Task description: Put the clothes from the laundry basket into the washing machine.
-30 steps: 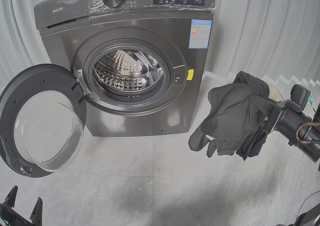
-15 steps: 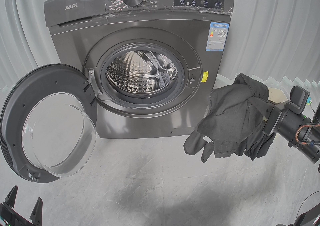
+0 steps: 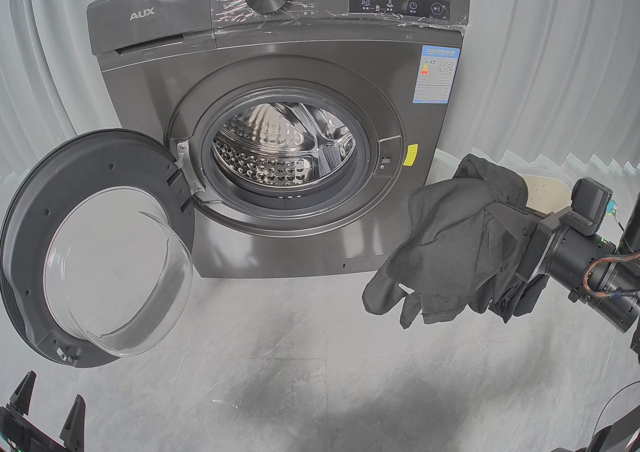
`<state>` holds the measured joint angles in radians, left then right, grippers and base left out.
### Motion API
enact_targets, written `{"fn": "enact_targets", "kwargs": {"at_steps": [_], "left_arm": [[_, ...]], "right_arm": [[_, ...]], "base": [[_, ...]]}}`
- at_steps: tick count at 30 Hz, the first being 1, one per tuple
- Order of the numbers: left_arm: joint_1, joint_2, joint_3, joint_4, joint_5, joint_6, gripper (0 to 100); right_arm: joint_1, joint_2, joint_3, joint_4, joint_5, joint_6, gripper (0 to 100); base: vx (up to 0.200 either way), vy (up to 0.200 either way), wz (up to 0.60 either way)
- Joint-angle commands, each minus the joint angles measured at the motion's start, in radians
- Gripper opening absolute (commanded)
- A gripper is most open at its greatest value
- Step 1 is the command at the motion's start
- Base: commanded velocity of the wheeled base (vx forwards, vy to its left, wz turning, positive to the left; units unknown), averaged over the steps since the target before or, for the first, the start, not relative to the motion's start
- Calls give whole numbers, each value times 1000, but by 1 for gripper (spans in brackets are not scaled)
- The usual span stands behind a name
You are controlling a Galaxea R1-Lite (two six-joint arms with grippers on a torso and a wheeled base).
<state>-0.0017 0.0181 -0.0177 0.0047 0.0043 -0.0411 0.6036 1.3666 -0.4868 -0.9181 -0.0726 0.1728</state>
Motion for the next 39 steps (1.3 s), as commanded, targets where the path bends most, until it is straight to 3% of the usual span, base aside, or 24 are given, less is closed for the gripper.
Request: {"fn": "enact_targets", "kwargs": {"at_steps": [1, 5, 17, 29, 35, 39], "left_arm": [[0, -18, 15, 0, 0, 0, 100], [0, -18, 15, -2, 0, 0, 100], [2, -18, 15, -2, 0, 1, 100], [0, -18, 15, -2, 0, 0, 100], [0, -18, 15, -2, 0, 0, 100], [0, -18, 15, -2, 0, 1, 100]], "right_arm": [[8, 32, 7, -4, 0, 4, 0], [19, 32, 13, -4, 0, 7, 0], [36, 46, 13, -5, -1, 10, 0], [65, 48, 27, -4, -1, 17, 0], [68, 48, 37, -4, 0, 17, 0], [67, 48, 45, -5, 0, 17, 0]], "base": [[0, 0, 0], [0, 0, 0], [0, 200, 0], [0, 0, 0], [200, 0, 0], [0, 0, 0]]}}
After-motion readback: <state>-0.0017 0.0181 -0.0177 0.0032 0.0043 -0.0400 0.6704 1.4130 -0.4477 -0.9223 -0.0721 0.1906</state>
